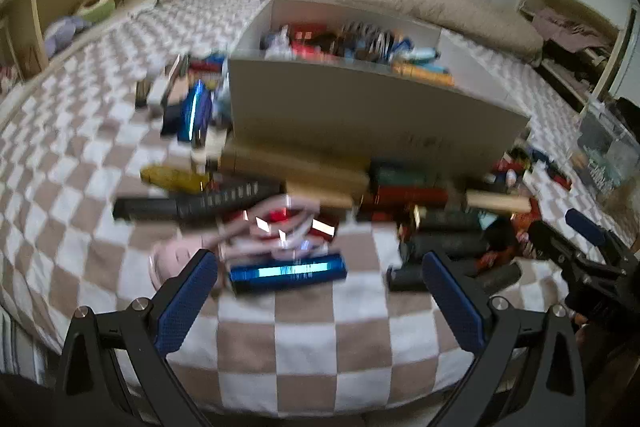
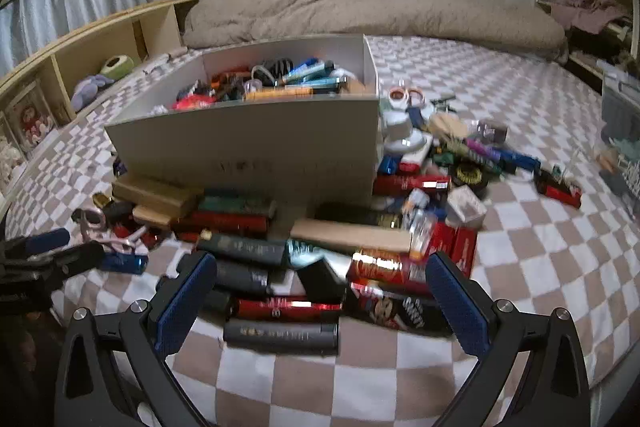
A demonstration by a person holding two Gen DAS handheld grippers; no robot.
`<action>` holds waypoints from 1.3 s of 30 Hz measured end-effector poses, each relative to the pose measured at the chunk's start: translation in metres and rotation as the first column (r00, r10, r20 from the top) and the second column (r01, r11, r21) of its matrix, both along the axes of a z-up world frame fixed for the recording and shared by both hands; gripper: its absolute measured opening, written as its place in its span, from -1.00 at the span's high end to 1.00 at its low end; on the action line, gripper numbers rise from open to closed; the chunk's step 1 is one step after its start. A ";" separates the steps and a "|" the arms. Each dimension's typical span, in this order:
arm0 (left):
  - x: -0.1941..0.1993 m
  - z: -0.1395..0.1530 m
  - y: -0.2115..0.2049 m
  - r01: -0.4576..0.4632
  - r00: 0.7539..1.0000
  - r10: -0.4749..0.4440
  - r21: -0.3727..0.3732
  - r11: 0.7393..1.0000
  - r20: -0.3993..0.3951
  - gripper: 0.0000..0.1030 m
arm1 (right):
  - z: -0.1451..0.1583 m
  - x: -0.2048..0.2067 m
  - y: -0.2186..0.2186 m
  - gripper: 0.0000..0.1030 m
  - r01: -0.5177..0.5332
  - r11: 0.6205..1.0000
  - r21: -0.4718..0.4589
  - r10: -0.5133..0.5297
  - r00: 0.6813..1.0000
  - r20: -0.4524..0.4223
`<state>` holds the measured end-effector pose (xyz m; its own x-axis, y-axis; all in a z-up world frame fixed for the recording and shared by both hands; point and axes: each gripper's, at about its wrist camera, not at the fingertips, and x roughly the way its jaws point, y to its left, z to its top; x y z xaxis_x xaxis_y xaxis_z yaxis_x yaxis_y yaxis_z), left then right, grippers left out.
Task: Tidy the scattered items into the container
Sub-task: 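Lower both tools toward the blue lighter and the black printed lighter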
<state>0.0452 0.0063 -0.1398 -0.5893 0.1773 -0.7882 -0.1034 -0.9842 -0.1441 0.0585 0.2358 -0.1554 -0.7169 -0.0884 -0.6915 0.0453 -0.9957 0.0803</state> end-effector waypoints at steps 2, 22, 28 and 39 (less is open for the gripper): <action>0.003 -0.011 -0.002 -0.028 0.999 0.028 -0.009 1.000 0.036 -1.00 | -0.005 0.002 0.000 -1.00 -0.001 1.000 -0.002 0.001 1.000 0.017; 0.016 -0.053 0.006 -0.118 0.990 0.127 -0.127 0.985 0.066 -1.00 | -0.051 0.010 -0.002 -1.00 -0.001 1.000 -0.015 0.003 0.993 0.121; 0.007 -0.051 0.008 -0.136 0.988 0.145 -0.135 0.982 0.060 -1.00 | -0.054 0.014 -0.005 -1.00 0.011 1.000 -0.010 -0.010 0.997 0.079; -0.018 -0.052 0.007 -0.176 0.982 0.184 -0.131 0.976 0.052 -1.00 | -0.055 0.015 -0.004 -1.00 -0.013 1.000 -0.008 0.013 0.998 0.061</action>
<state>0.0274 0.0135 -0.1919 -0.5507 -0.0298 -0.8342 0.0826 -0.9964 -0.0190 0.0732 0.2318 -0.2100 -0.6720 -0.1032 -0.7333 0.0531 -0.9944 0.0913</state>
